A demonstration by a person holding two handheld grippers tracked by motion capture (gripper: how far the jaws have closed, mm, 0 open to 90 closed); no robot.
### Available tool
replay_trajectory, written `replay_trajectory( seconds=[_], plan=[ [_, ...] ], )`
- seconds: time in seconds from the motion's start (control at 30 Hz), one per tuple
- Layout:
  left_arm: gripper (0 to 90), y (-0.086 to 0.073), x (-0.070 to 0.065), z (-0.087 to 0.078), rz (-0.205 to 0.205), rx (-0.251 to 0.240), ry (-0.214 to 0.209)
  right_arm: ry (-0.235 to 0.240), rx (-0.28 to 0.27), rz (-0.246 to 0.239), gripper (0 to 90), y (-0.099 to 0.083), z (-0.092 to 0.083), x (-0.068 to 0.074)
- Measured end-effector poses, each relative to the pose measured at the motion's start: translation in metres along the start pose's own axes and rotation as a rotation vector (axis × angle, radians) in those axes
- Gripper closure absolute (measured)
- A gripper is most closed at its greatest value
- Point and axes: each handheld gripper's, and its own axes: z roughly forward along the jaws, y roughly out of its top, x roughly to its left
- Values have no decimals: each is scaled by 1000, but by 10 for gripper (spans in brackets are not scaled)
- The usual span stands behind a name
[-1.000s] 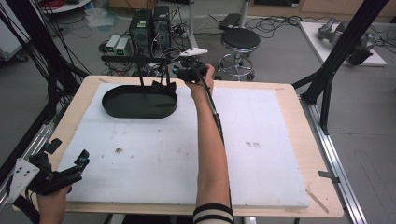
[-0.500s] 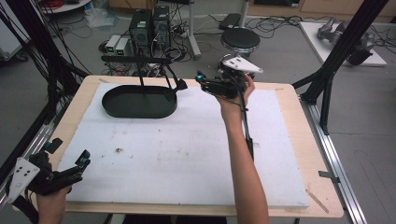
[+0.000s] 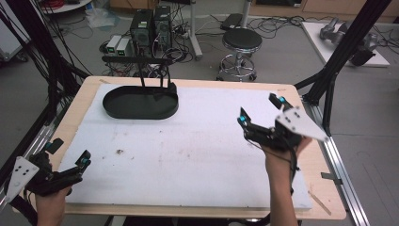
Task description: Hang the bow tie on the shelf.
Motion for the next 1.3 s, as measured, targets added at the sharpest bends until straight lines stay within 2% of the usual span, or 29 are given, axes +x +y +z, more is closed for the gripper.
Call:
replay_trajectory(
  seconds=[0.1, 0.17, 0.2, 0.23, 0.37, 0.47, 0.5, 0.6, 0.67, 0.7, 0.8, 0.9, 0.93, 1.03, 1.3],
  plan=[
    [38, 0, 0, 3, -1, 3, -1, -29, -5, -8, 101, -14, -25, -5],
    [38, -1, 0, 5, -2, 7, -3, -33, -5, 15, 102, -25, -38, -11],
    [38, -1, -1, 6, 1, 9, -4, -46, -13, 35, 102, -37, -48, -17],
    [38, -2, -1, 7, 4, 12, -5, -46, -13, 35, 102, -37, -48, -17],
    [38, -7, -3, 12, 11, 28, -9, -68, 9, 98, 102, -69, -61, -28],
    [38, -12, -3, 12, 24, 37, -5, -75, 42, 75, 102, -97, -67, -34],
    [38, -14, -3, 12, 23, 35, -4, -73, 49, 81, 102, -106, -69, -37],
    [38, -18, -3, 13, 25, 47, -5, -89, 63, 143, 101, -133, -75, -46],
    [38, -21, -3, 13, 29, 50, -6, -108, 64, 152, 101, -146, -79, -49],
    [38, -22, -2, 14, 30, 50, -7, -100, 78, 151, 101, -152, -80, -51],
    [38, -25, -1, 15, 25, 57, -10, -108, 60, 142, 102, -151, -82, -52],
    [38, -25, 0, 16, 21, 51, -20, -92, 31, 165, 101, -147, -82, -49],
    [38, -25, 0, 16, 22, 46, -20, -85, 27, 154, 101, -146, -81, -48],
    [38, -25, 1, 16, 23, 41, -17, -63, 43, 146, 101, -146, -75, -43],
    [38, -28, 5, 20, 21, 53, -22, -57, 46, 151, 101, -148, -76, -41]
  ],
)
